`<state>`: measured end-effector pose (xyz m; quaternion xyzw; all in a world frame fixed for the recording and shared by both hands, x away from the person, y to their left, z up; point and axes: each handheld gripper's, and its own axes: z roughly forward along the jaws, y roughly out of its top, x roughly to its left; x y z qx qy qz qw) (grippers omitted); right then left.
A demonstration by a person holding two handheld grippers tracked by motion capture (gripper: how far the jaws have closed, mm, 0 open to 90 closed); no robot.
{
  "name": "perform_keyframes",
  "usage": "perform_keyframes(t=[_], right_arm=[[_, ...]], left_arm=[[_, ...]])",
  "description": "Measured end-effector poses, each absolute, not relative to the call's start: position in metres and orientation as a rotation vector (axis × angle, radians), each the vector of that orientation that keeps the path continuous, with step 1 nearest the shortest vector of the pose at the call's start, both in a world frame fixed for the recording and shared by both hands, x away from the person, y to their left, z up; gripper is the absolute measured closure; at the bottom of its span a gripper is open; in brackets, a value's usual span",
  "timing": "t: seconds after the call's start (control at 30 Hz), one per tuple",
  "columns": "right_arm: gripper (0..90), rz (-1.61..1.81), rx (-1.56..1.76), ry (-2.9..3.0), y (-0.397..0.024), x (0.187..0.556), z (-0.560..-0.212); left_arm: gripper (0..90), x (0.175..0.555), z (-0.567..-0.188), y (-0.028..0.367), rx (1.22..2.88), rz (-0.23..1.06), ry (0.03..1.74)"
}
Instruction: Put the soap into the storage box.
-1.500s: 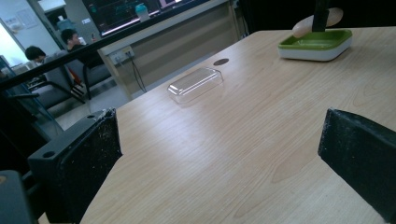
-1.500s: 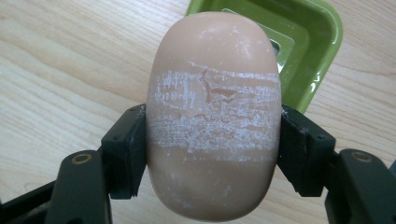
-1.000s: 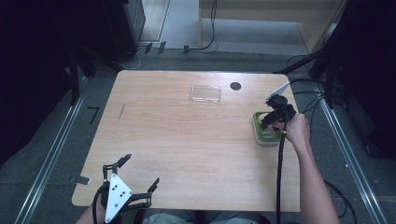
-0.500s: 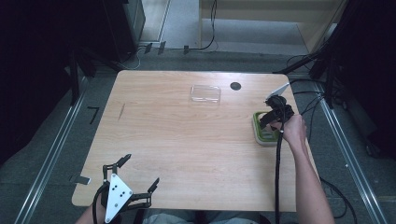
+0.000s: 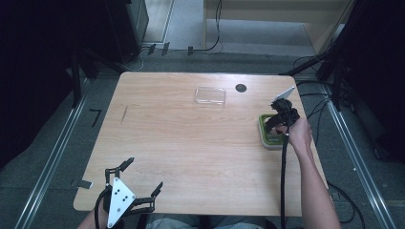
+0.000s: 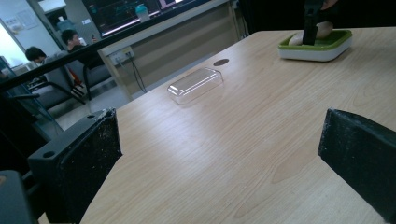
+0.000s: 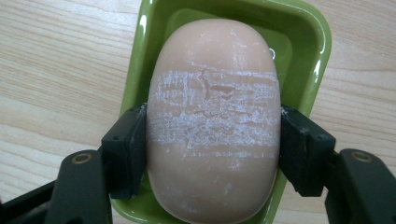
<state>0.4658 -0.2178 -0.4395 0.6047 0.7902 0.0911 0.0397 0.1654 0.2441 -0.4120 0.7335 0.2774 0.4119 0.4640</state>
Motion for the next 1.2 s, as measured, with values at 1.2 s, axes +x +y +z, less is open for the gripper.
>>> perform_keyframes(t=[1.2], right_arm=[[33.6,0.233,1.869,2.462,-0.2185,0.4671,-0.4484]], left_arm=[[0.0,0.1656,-0.4123,0.2442,1.8,1.012,0.683]])
